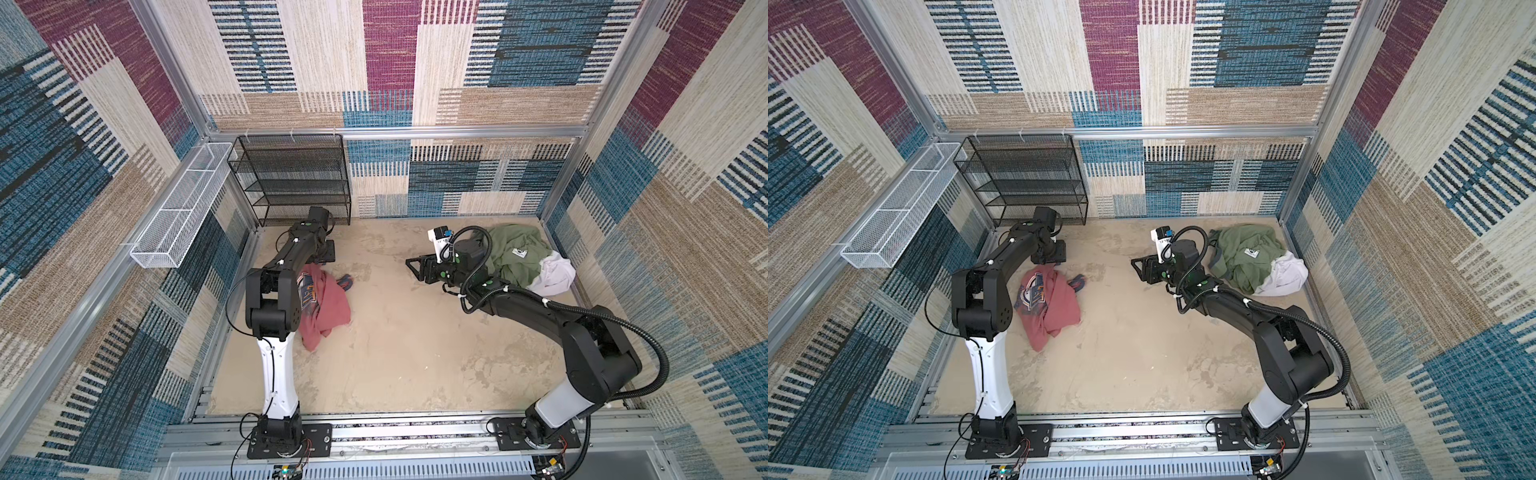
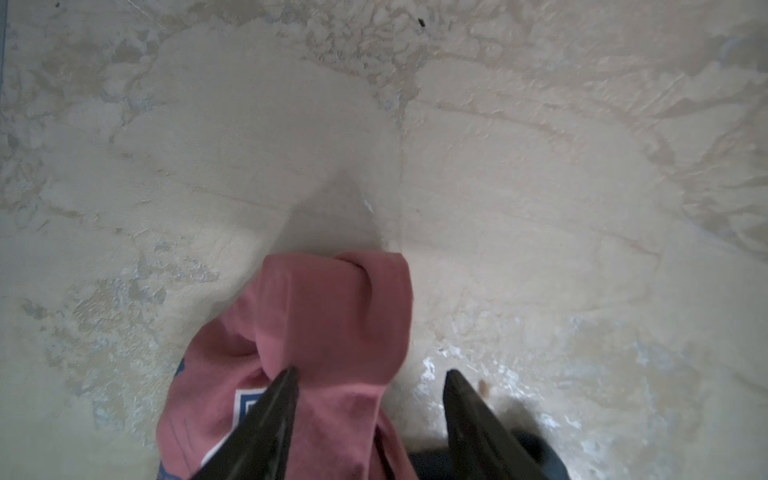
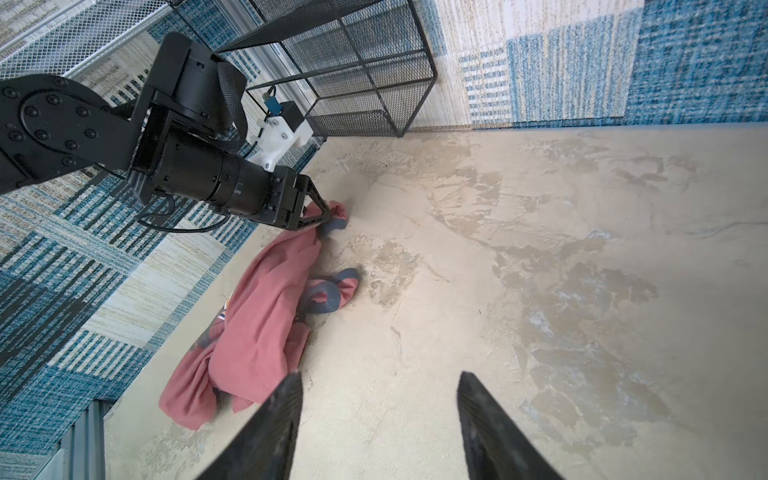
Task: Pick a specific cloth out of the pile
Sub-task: 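Draw the right gripper back while the left gripper reaches to the pink shirt, then grasp the pink shirt with the left gripper and drag it farther from the robot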
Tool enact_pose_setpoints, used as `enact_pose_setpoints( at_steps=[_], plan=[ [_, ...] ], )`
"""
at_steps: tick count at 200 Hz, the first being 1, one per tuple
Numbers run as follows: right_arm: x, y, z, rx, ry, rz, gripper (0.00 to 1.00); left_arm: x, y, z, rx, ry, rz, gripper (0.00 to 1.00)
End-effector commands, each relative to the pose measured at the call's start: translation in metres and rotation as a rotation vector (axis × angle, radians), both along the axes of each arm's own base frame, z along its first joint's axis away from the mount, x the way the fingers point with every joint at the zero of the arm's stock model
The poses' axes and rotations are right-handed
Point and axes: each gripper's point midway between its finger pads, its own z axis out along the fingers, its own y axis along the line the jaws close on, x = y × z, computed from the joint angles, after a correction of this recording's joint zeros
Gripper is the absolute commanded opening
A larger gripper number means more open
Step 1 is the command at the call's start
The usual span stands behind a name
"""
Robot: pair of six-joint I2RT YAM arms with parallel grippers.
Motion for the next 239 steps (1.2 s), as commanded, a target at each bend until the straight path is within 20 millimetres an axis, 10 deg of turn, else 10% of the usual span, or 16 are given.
enact_pose_setpoints(
  at_steps=[1,141,239],
  plan=[
    [0.003,-0.001,0.009,0.008,-0.042,-0.003,0.62,0.012,-0.009,0.003,-0.040,-0.040,-0.025,0.60],
    [0.009,-0.002,0.005,0.015,-0.028,0.003,0.62,0.031,0.005,-0.023,0.059,-0.013,-0.015,0.60],
    [0.008,-0.002,0.008,0.020,-0.027,0.008,0.62,0.029,0.006,-0.032,0.075,0.049,-0.014,0.39]
  ],
)
